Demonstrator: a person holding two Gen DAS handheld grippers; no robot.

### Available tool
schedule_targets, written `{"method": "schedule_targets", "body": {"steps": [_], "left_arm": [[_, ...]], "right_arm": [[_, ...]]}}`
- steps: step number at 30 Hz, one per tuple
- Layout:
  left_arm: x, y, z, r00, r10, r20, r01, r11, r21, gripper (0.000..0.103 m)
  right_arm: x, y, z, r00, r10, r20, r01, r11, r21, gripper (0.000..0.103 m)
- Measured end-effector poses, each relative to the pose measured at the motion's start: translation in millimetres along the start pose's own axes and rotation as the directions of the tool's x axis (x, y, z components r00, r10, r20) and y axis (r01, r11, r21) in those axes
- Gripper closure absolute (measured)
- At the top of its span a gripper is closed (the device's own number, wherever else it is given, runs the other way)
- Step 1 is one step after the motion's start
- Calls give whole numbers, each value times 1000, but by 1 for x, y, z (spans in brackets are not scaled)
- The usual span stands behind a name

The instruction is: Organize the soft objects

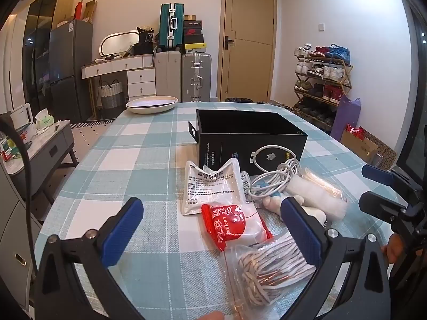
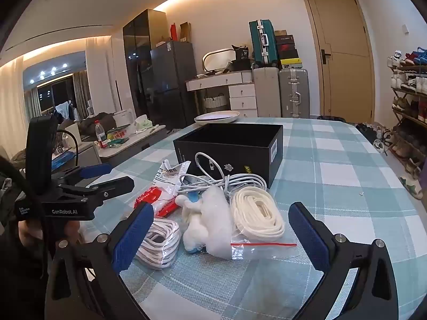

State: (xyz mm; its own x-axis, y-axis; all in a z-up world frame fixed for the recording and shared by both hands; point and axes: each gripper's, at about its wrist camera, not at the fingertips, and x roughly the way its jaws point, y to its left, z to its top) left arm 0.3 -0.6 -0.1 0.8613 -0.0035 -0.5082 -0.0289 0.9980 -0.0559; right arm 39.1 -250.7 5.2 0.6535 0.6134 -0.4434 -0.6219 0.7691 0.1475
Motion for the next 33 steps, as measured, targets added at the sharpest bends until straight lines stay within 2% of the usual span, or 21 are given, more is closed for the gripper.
{"method": "schedule_targets", "body": {"steps": [33], "left_arm": [[-6,-3,3,1000,1,25,-1,1000,5,0]], "right_arm": [[-1,0,0,1000,-4,-1,4,1000,3,0]]}}
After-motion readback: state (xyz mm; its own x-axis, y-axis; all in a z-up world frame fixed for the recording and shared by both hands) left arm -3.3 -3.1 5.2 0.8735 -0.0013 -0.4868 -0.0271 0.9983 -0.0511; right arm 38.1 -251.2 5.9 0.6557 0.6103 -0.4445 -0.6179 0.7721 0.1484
